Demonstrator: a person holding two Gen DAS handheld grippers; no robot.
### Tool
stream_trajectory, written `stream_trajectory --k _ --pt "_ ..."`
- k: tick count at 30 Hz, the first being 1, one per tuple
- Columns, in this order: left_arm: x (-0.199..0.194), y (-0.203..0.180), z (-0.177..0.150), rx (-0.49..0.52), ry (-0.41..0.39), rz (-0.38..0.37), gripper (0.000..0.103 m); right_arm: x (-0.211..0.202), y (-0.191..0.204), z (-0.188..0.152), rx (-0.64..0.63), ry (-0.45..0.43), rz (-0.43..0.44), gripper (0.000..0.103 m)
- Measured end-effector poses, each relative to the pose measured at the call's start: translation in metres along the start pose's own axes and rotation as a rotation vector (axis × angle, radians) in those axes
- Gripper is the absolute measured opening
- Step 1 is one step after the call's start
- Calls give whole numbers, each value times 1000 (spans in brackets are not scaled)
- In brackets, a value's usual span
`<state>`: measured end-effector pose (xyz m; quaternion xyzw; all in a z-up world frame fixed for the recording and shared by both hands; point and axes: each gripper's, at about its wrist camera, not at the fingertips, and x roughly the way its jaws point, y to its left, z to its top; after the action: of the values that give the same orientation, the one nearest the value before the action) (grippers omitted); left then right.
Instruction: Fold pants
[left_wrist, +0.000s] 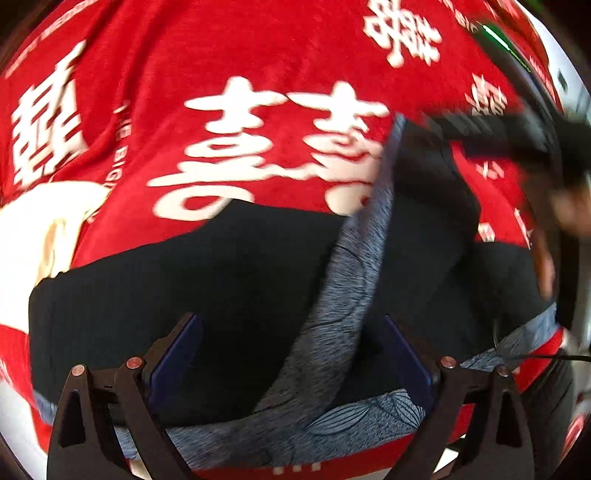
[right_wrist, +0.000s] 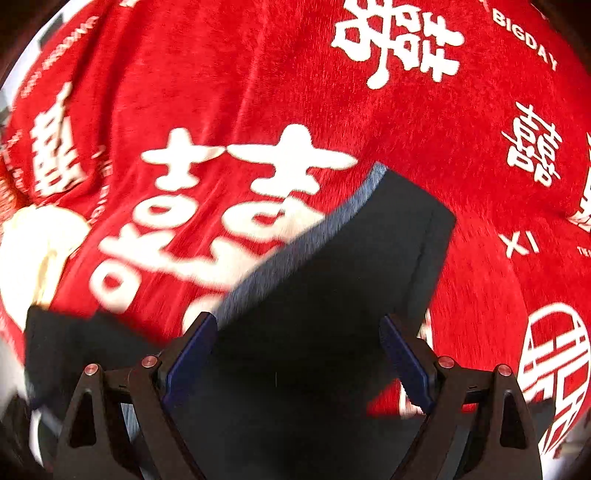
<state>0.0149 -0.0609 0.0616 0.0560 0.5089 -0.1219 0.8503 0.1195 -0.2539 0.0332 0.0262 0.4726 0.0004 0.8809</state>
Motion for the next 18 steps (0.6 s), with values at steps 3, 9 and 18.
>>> stream_trajectory --k 3,9,18 --pt "14 -9 -2 -1 47 -10 98 37 18 17 -10 101 -71 90" --pt "21 -2 -8 -41 71 -26 98 65 3 -3 54 179 -27 12" --pt "-14 -4 -11 -15 0 -85 98 -57 -51 -84 200 -80 15 11"
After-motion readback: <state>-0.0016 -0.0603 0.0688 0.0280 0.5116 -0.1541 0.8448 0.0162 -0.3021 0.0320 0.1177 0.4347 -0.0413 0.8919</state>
